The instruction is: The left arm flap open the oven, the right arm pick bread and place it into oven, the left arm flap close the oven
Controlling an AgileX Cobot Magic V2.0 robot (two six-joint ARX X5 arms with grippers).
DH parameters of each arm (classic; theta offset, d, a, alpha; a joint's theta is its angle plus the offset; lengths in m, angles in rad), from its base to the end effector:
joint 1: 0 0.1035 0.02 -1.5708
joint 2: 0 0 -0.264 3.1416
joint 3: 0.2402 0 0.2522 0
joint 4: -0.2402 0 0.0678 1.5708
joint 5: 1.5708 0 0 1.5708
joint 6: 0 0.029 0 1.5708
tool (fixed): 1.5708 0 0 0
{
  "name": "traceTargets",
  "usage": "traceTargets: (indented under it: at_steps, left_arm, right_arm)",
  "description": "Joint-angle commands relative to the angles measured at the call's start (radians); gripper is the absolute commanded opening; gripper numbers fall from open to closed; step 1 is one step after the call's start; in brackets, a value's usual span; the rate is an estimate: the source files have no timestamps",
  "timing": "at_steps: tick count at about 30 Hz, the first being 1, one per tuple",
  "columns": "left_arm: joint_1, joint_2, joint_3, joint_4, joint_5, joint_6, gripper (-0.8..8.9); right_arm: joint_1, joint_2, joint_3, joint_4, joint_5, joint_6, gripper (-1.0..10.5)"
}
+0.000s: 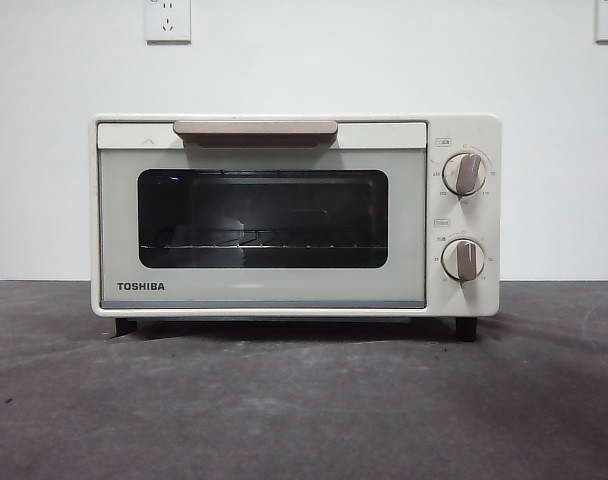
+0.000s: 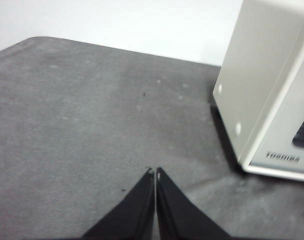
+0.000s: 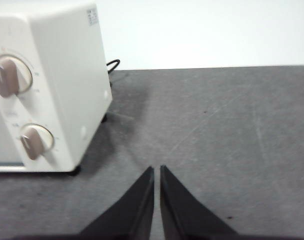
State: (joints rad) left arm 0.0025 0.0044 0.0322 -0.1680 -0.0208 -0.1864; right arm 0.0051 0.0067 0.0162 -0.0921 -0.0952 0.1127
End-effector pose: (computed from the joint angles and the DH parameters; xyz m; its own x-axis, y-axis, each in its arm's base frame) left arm 0.0950 0.0008 0.1579 0.9899 0.0233 -0.1397 -0.0486 0.9823 -0.1806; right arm 0.0967 0.0032 0.1596 0.9916 0.1001 -0.0821 -0.0899 0.9887 0.1199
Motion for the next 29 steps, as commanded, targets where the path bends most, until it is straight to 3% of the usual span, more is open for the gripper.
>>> traceTargets:
  at_steps: [1,8,17,23,29]
  left_arm:
    - [0.002,-0.001,-0.02,0.024,0.003,-0.091,0.1]
    - [0.002,0.008,0.021,0.023,0.019,-0.098,0.11]
    - [-0.014,0.117,0.163,-0.003,0.087,-0.289,0.11]
    - [-0.078,0.263,0.324,-0.054,0.164,-0.299,0.11]
    - [-0.16,0.43,0.548,-0.149,0.197,-0.226,0.11]
  right_arm:
    - [-0.002,-0.003,-0.006,0.01,-0.012,0.122,0.2]
    - [-0.002,-0.003,0.015,0.021,-0.017,0.235,0.1]
    - [-0.001,0.039,0.195,-0.119,-0.043,0.305,0.1]
    - [-0.001,0.159,0.346,-0.198,-0.171,0.307,0.1]
    - [-0.001,0.315,0.515,-0.231,-0.312,0.29,0.1]
